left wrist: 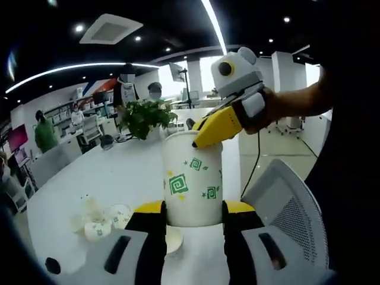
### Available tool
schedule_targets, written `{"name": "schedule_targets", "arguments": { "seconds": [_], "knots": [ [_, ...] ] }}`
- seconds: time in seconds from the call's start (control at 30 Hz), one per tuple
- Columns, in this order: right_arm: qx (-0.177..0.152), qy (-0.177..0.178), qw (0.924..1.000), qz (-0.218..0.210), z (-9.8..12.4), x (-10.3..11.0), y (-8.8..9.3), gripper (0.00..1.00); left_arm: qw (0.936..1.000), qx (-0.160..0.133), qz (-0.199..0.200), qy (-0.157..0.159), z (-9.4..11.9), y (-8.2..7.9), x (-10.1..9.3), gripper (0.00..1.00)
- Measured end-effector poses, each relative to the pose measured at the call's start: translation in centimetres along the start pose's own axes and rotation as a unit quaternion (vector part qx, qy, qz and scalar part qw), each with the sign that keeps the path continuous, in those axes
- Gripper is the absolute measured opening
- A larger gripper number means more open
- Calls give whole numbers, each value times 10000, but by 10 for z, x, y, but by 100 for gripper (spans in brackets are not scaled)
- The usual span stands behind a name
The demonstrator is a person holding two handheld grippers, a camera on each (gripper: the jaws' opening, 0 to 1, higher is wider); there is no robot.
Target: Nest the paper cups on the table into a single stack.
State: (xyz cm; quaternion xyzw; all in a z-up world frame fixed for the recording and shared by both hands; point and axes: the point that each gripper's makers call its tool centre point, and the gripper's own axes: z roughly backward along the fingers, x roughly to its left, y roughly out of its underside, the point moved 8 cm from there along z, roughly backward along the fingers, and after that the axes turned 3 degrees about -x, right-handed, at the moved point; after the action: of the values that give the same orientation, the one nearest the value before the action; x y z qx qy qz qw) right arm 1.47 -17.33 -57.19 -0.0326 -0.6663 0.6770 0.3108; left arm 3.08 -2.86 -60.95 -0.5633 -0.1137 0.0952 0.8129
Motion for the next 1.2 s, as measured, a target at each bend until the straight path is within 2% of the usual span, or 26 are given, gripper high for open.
{"name": "schedule_targets", "arguments": {
  "seconds": [0.3,0.43,0.67,0.77,0.97,1.2],
  "knots": [
    [188,-51,9998,106,-3,3,5,0,9998,180,65,-35,-2,7,0,35],
    [174,-20,9996,213,-5,3,4,0,9994,293,93,-172,0,14,1,37],
    [367,136,9976,577,-12,-4,7,0,9978,372,320,-445,9,30,2,45],
    [505,233,9939,948,-18,-9,11,0,9962,358,471,-636,15,35,4,49],
    [743,354,9884,1274,-29,-19,20,0,9928,192,711,-942,27,38,9,54],
    [1003,429,9813,1585,-42,-29,27,0,9895,127,856,-1157,36,41,9,60]
  ]
}}
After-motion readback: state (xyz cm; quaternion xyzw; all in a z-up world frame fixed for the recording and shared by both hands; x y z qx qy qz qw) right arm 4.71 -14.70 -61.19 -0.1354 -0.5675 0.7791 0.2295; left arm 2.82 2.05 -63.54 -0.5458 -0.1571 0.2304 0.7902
